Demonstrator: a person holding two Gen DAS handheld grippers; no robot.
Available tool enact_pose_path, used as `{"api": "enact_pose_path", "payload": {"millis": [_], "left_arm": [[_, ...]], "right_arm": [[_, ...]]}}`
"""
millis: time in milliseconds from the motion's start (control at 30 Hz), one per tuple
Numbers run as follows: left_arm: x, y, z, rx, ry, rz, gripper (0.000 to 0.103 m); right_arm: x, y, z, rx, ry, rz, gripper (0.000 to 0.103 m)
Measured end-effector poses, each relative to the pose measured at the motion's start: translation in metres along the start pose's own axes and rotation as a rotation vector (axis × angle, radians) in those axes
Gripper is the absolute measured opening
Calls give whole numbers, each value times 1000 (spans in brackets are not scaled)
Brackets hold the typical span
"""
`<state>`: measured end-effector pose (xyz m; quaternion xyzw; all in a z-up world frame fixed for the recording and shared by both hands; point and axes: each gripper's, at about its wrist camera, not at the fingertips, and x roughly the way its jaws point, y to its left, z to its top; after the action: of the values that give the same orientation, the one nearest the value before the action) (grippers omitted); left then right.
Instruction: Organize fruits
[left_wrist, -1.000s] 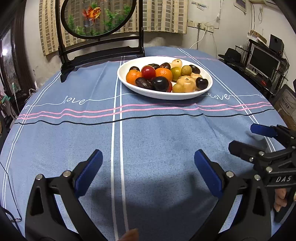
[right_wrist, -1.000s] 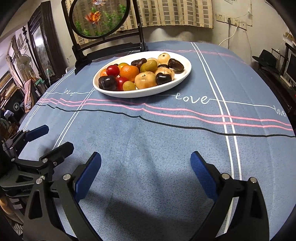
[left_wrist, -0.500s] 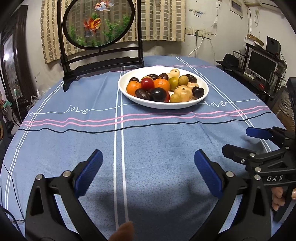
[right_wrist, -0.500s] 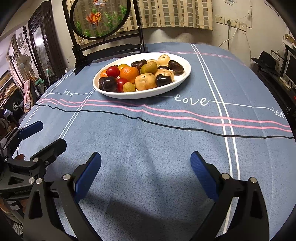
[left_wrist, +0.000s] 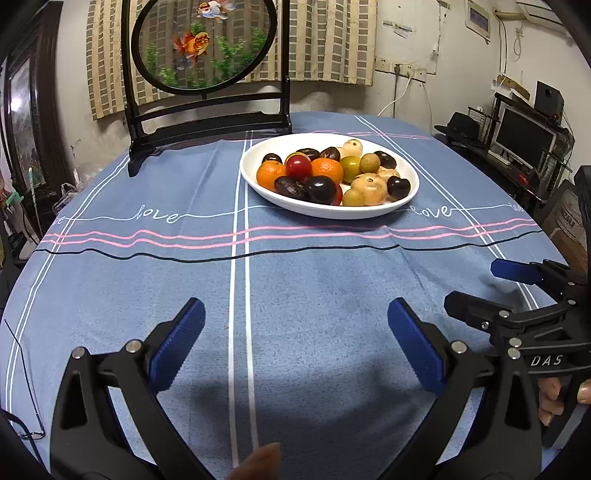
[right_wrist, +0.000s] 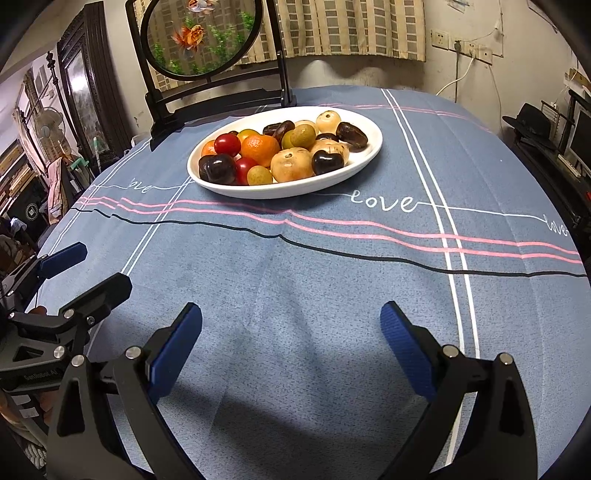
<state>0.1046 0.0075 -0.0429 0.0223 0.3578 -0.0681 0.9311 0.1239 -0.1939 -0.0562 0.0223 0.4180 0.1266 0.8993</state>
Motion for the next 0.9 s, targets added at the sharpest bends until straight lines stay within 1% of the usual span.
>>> {"api": "enact_pose_path", "payload": {"millis": [133,500,900], "left_arm": [[1,1,0,-3,5,9,101],[-1,-1,0,0,0,-12,101],[-1,-2,0,4,1,-7,101]], "right_arm": [[0,0,0,-1,1,-2,98],[2,2,-2,-9,7,-2,98],[2,3,-2,-9,8,-2,98]]}}
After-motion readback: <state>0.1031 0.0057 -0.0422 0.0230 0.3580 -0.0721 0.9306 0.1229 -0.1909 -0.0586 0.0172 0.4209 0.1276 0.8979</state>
